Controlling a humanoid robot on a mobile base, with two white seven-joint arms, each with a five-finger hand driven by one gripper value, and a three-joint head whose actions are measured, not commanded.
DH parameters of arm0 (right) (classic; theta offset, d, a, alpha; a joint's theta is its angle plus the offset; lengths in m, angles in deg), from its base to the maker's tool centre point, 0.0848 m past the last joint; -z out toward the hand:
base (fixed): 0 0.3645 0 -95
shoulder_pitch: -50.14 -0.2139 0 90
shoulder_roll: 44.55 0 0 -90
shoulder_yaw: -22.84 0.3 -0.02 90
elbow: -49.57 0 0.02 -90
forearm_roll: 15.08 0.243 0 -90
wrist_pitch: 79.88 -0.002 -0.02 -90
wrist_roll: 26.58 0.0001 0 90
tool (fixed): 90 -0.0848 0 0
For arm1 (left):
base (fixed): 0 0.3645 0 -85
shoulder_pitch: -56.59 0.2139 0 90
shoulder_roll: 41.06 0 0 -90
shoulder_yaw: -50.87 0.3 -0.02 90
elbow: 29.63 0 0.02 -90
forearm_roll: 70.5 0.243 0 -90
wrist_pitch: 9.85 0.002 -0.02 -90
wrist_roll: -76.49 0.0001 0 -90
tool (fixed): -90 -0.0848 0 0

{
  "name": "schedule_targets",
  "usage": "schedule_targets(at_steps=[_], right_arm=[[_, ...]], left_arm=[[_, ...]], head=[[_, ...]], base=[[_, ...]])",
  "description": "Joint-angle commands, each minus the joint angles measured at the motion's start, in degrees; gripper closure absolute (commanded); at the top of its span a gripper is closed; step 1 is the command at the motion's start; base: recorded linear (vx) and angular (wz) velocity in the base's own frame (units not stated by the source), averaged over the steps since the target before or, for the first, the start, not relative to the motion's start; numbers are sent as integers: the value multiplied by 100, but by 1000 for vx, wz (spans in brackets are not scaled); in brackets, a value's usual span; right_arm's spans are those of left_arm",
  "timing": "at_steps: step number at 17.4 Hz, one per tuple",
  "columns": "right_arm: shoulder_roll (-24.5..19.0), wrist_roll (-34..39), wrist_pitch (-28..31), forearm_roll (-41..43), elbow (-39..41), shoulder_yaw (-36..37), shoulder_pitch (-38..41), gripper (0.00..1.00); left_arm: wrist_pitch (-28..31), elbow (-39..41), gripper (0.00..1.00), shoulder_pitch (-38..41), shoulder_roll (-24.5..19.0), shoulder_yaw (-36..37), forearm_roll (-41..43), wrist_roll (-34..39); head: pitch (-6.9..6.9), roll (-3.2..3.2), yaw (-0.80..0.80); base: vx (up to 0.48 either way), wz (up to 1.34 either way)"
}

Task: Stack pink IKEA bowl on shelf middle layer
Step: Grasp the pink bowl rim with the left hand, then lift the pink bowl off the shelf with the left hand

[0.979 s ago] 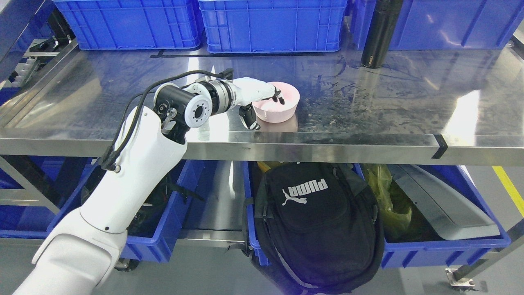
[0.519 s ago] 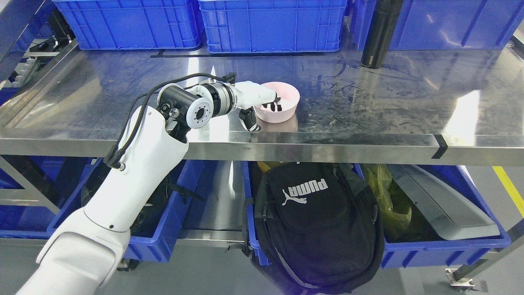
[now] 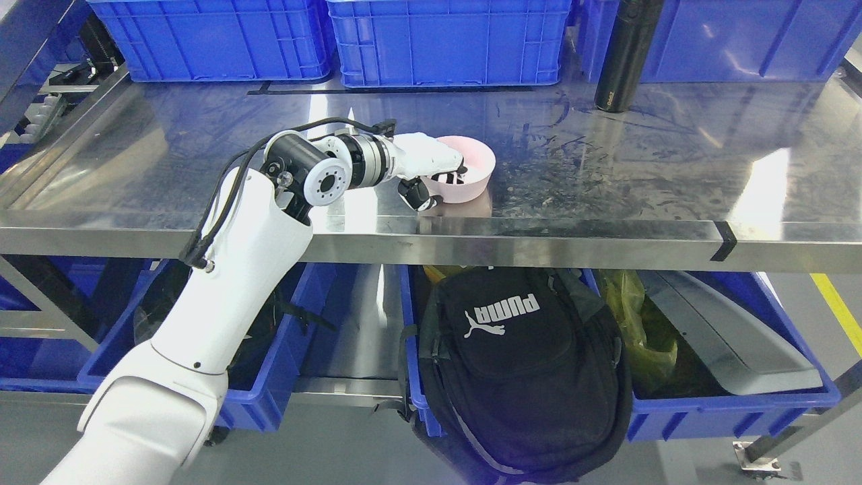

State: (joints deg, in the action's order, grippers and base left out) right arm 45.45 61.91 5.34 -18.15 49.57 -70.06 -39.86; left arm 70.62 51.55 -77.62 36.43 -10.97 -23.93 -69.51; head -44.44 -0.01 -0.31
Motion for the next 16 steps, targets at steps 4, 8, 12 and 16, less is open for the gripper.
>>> schedule_targets(at_steps=[4,8,12,16], right_arm=[[100,1,4,0,100,0,132,0],[100,1,4,0,100,0,132,0],[100,1,4,0,100,0,132,0],[100,1,4,0,100,0,132,0]], left_arm=[[-1653,-244,100,53,177,-2169,-78,-147],[-3150,-8,100,70,695,-3552,-175,-446],[-3301,520,98,219,916,-3712,-350,-403],[-3547,538,98,702,1012,-4001,-535,-394]], head=[[0,0,0],[0,0,0],[0,0,0],[0,0,0]], base=[[0,0],[0,0],[0,0],[1,66]])
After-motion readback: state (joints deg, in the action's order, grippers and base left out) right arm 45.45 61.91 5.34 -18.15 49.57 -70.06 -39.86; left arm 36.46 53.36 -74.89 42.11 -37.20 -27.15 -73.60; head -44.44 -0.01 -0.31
